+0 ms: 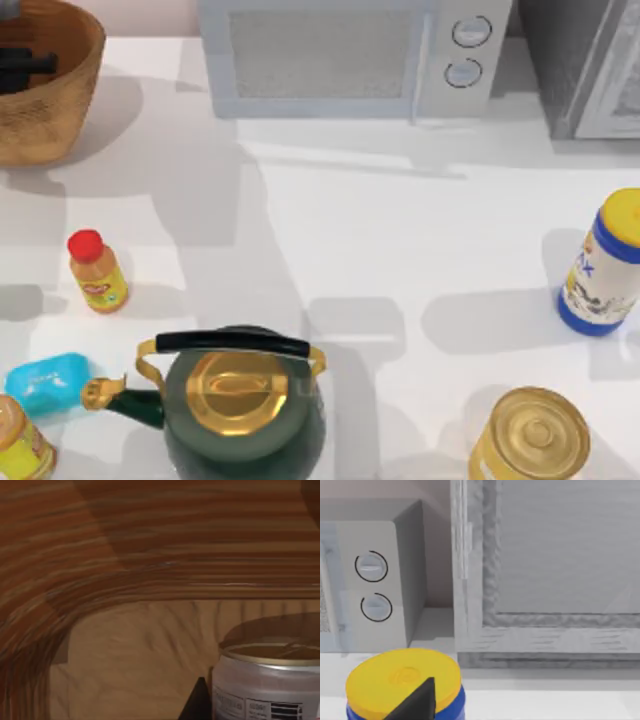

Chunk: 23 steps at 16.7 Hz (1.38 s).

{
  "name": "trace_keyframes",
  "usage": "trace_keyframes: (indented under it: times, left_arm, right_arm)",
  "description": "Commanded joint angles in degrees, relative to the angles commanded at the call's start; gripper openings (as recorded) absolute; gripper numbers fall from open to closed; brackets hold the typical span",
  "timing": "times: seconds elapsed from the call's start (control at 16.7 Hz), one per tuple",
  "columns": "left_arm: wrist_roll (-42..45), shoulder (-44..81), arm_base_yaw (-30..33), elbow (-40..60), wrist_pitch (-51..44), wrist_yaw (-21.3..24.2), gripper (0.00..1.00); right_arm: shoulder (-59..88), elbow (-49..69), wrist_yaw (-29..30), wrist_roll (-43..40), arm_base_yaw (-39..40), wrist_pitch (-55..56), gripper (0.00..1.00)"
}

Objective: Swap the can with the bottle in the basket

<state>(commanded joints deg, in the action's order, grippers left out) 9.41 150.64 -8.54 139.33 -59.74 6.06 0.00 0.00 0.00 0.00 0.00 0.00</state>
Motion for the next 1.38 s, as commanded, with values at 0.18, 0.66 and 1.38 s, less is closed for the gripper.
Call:
trace_keyframes:
  times: [0.18, 0.66, 1.38]
  left_arm:
    - [-0.46, -1.69, -0.09, -1.69, 0.99, -0.37, 0.00]
    - [-4.41, -32.06, 1.17, -30.75, 15.55, -3.90, 0.00]
    - [-8.57, -113.63, 6.37, -104.07, 46.53, -6.89, 0.00]
  right_arm:
    - [0.00, 0.00, 0.00, 0.00, 0.00, 0.00, 1.00]
    - [0.00, 0.00, 0.00, 0.00, 0.00, 0.00, 1.00]
    - [0.00, 0.00, 0.00, 0.00, 0.00, 0.00, 1.00]
